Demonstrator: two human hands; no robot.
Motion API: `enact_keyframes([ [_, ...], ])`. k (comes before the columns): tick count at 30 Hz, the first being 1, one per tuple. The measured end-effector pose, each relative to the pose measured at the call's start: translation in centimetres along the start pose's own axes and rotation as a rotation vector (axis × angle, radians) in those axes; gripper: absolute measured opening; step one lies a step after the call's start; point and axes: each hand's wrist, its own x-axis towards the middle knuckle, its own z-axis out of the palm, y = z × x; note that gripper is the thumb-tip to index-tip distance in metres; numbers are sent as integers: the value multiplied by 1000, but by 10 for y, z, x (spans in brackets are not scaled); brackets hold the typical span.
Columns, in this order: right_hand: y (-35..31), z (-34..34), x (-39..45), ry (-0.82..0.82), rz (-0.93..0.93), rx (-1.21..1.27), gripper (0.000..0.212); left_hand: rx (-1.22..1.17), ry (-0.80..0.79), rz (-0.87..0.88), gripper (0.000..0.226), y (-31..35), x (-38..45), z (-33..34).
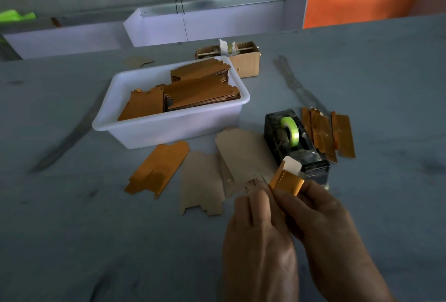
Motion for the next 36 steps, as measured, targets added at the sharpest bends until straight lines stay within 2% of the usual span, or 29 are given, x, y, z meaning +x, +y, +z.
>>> enact_keyframes([
  [1, 0, 0, -1, -2, -2, -7, 14, -64, -26, 9, 37, -1, 0, 2],
  [4, 2, -2, -2, 20, -25, -88, 29, -48, 180, 5, 17, -2, 1, 12],
  [5, 2, -3, -1, 28, -33, -105, 30, -16, 242, -2, 22, -1, -1, 14],
  [6, 2, -4, -1, 31, -42, -99, 29, 5, 240, 4, 33, -2, -4, 14],
  [8, 2, -6, 0, 24, -44, -51, 24, -79, 140, 62, 49, -10, -6, 8],
  [9, 3, -7, 1, 18, -35, -22, 23, -212, 93, 28, 44, -12, -4, 0],
  [11, 4, -8, 2, 0, -20, -1, 23, -568, 13, -193, 20, -18, 4, -10],
  [13, 3, -8, 0, -26, -21, -9, 23, -865, -156, -370, 7, -24, 10, -16],
  [16, -6, -9, 0, 5, -79, -146, 22, -1005, -240, -387, 9, -26, 18, -24],
  [18, -16, -14, 4, 120, -233, -379, 27, -1042, -255, -381, 13, -24, 23, -24],
  [20, -28, -24, 13, 267, -420, -582, 29, -1013, -272, -349, 14, -23, 26, -24],
  [22, -38, -38, 28, 330, -468, -623, 17, -859, -248, -232, 13, -23, 30, -22],
  [25, -43, -58, 53, 208, -252, -570, 12, -484, -149, 45, 14, -21, 33, -21],
  [28, -44, -64, 67, 46, -81, -541, 18, -386, -158, 261, 15, -15, 39, -17],
  [36, -36, -62, 75, 42, -107, -540, 8, -236, -151, 466, 14, -16, 53, -18],
])
